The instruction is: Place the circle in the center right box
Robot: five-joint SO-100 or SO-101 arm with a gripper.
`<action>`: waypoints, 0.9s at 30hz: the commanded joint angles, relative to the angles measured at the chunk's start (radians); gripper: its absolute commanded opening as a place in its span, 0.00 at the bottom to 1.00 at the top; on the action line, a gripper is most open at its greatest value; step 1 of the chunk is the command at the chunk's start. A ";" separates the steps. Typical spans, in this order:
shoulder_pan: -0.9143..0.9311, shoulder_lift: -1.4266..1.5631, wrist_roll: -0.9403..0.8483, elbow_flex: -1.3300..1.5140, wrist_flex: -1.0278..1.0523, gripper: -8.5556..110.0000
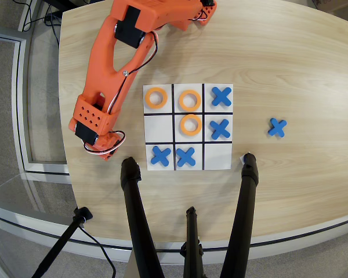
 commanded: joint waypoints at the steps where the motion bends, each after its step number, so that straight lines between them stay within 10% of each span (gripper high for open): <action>1: -0.009 0.003 -0.008 -0.017 0.037 0.11; 27: -0.192 0.497 0.078 0.209 0.307 0.07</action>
